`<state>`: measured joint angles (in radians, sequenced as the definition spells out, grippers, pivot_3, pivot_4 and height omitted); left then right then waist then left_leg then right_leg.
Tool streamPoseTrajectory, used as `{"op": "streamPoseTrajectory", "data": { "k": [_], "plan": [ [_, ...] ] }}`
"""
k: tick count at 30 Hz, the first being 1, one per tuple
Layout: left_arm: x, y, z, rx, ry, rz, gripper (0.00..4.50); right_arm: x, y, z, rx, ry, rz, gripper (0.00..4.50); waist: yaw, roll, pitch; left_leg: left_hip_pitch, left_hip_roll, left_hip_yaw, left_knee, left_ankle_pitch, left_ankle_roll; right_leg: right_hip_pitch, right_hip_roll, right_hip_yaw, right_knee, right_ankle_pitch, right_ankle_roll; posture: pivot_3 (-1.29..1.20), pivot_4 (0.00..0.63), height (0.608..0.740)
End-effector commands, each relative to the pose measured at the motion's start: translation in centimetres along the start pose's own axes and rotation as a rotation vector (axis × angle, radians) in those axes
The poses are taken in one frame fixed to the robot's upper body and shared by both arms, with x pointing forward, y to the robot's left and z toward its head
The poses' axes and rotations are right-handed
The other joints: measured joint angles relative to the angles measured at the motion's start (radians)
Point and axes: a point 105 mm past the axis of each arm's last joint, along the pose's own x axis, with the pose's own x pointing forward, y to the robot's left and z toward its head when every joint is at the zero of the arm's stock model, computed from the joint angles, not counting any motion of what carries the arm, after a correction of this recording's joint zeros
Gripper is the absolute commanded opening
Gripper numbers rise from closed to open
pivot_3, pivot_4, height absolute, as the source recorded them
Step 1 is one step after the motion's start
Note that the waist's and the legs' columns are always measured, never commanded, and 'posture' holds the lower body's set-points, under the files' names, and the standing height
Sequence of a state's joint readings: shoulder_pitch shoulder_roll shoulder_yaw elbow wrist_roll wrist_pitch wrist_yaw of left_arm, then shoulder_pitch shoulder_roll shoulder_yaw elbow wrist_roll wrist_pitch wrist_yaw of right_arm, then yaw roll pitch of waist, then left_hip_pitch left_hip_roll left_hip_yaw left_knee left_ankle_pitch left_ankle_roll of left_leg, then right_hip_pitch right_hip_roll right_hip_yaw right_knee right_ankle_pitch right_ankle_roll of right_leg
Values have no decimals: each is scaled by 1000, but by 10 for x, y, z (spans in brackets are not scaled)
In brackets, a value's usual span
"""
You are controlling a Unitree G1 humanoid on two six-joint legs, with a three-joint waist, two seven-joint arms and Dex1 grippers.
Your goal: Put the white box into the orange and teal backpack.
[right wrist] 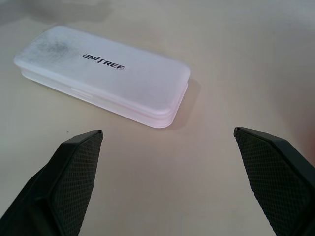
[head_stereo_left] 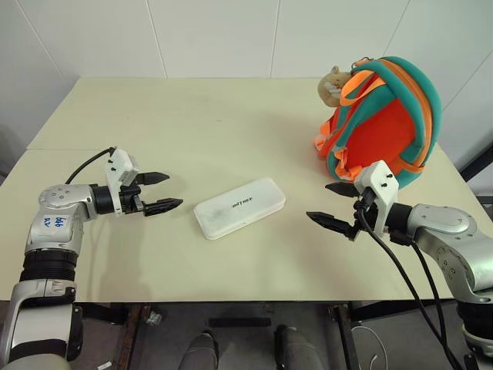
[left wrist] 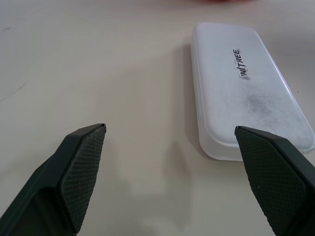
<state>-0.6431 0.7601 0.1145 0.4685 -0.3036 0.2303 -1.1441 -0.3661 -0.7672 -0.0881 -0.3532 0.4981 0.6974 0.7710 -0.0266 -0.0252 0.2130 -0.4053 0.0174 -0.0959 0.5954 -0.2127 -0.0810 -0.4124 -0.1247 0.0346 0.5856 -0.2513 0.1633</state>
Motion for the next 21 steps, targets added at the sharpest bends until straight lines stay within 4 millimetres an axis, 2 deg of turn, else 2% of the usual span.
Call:
{"op": "streamPoseTrajectory", "data": {
  "k": [1, 5, 8, 13, 16, 21],
  "plan": [
    [-8, 2, 16, 44, -32, 21, 4489, -1, 4, 18, -36, -70, 0, 4500, 0, 0, 0, 0, 0, 0, 0, 0, 0, 0, 0, 0, 0, 0, 0, 0, 150, 740],
    [-1, -1, 18, 44, -46, 6, 4489, 2, 1, 13, -25, -76, -28, 4500, 0, 0, 0, 0, 0, 0, 0, 0, 0, 0, 0, 0, 0, 0, 0, 0, 150, 740],
    [3, 0, 23, 54, -63, 5, 4489, 4, -1, 15, -33, -85, -52, 4500, 0, 0, 0, 0, 0, 0, 0, 0, 0, 0, 0, 0, 0, 0, 0, 0, 150, 740],
    [11, 1, 19, 52, -28, -16, 4489, 15, -5, 16, -10, -79, -114, 4500, -1, 0, 0, 0, 0, 0, 1, 0, 0, 0, 0, 0, 1, 0, 0, 0, 150, 740],
    [13, 2, 21, 81, -30, -16, 3887, 19, -14, 13, -49, -46, -183, 3902, 0, 0, 0, 0, 0, 0, 1, 0, 0, 0, 0, 0, 1, 0, 0, 0, 150, 740],
    [13, 2, 17, 66, 5, -8, 2317, 25, -17, 17, -55, -67, -175, 2212, 0, 0, 0, 0, 0, 0, 1, 0, 0, 0, 0, 0, 1, 0, 0, 0, 150, 740]
  ]
}}
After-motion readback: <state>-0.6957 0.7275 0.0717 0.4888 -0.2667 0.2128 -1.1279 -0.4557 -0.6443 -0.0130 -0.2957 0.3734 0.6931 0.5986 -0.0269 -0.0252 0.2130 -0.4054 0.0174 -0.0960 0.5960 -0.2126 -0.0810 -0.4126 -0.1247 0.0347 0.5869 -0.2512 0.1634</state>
